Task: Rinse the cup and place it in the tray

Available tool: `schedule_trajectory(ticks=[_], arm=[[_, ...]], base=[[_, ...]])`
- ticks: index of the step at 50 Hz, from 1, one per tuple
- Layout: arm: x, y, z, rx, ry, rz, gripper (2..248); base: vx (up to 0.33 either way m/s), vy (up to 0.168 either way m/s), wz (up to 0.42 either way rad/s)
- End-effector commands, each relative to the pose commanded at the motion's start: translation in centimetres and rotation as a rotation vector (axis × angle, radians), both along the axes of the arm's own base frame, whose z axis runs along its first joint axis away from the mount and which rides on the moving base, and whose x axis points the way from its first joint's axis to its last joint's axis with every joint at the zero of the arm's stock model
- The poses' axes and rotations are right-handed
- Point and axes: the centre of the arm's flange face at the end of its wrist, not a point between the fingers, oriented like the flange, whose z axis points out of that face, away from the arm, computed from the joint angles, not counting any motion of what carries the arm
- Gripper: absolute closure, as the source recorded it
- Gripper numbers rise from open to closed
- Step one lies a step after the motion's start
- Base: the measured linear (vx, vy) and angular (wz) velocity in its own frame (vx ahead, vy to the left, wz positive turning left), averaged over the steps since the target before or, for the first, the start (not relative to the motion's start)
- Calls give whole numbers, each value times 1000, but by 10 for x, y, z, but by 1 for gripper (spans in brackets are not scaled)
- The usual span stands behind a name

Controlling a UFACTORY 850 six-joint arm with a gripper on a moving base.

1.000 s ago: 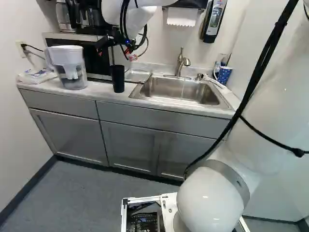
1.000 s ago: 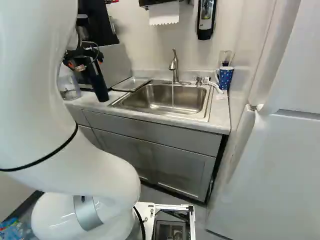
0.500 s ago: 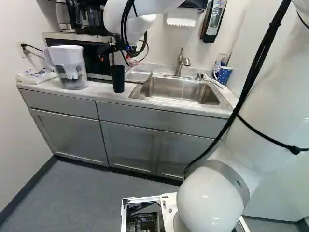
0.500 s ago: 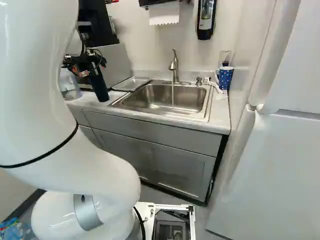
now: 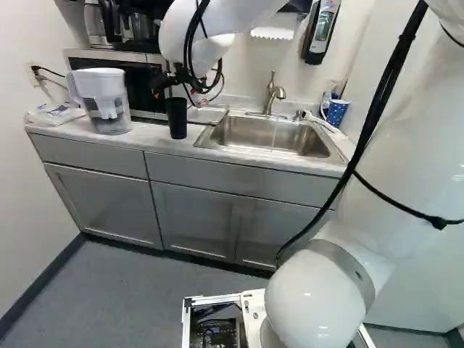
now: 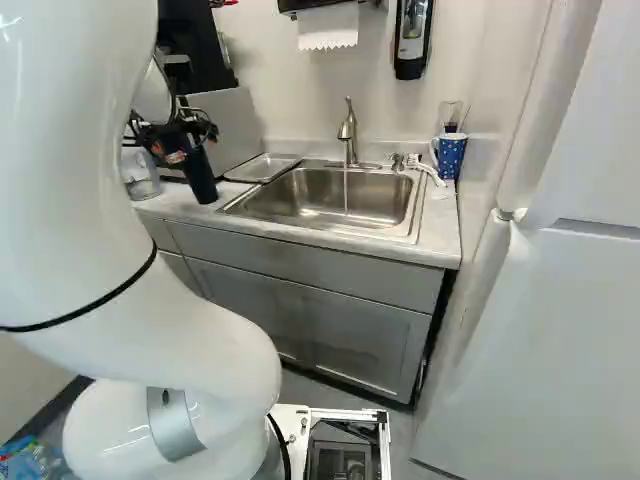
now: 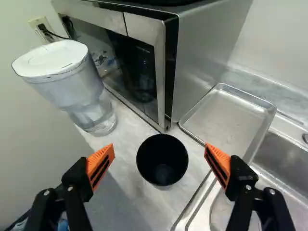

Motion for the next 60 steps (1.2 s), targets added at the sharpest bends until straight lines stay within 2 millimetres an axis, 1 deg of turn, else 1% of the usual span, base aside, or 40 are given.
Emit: schedule_trajectory(ticks=[46, 60], arm=[[0, 5, -42, 15, -32, 5, 3], [1, 3, -55, 18, -40, 0, 3]], base=[[0, 0, 0], [0, 0, 0]])
